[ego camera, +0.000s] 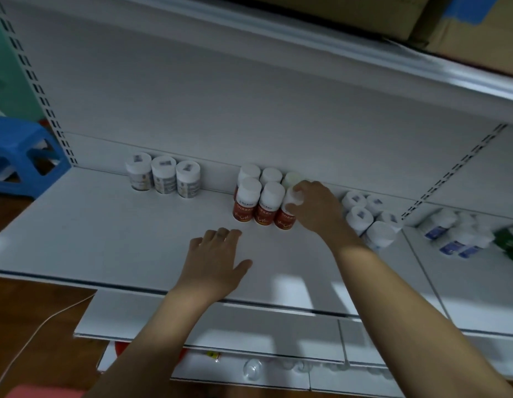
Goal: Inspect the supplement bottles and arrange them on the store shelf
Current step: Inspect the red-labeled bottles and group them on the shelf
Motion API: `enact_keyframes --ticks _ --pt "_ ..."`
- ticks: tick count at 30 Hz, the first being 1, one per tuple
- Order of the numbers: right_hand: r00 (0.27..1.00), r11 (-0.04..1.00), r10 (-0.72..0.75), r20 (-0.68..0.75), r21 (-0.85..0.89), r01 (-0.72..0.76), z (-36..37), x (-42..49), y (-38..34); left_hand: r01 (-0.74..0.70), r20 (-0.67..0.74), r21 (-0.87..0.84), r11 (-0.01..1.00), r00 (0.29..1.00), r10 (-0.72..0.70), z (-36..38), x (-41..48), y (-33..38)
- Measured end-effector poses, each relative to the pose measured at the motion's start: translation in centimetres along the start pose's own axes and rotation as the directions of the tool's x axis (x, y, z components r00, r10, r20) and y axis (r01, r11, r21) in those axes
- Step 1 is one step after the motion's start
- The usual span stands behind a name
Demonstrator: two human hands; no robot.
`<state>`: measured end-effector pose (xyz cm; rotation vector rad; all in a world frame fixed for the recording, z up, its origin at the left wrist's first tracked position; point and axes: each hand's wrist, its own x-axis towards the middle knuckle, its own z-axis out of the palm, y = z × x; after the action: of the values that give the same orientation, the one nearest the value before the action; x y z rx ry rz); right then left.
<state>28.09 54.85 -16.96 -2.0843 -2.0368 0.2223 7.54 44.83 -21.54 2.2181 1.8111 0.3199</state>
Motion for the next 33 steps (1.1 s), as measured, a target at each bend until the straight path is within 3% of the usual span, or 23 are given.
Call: enact_keyframes --ticks 9,15,19,25,33 --pt "0.989 0.992 0.084 -0.121 0.107 -0.071 1.0 0.0 -0.8 -0.042 -0.001 -0.005 0.999 0.999 0.042 0.2 0.2 0.7" --pt "0.970 0.921 0.181 -0.163 0.375 -0.109 -0.2 -5.5 0.6 -0.086 0.017 -0.078 0.993 0.996 0.088 0.0 -0.6 2.3" --pt "0.941 0.771 0.265 -0.209 0.632 -0.077 -2.6 -10.4 1.7 -0.133 0.058 -0.269 0.954 0.986 0.154 -0.3 -1.5 4.7" --pt "0.948 0.608 0.245 -0.204 0.794 0.013 -7.0 -14.5 3.8 -0.150 0.066 -0.605 0.782 0.969 0.238 -1.2 -3.3 9.4" --pt "0.973 0.279 0.218 -0.074 0.960 0.011 -8.0 -17.8 7.6 -0.165 0.100 -0.739 0.653 0.932 0.349 -2.0 -5.7 15.7"
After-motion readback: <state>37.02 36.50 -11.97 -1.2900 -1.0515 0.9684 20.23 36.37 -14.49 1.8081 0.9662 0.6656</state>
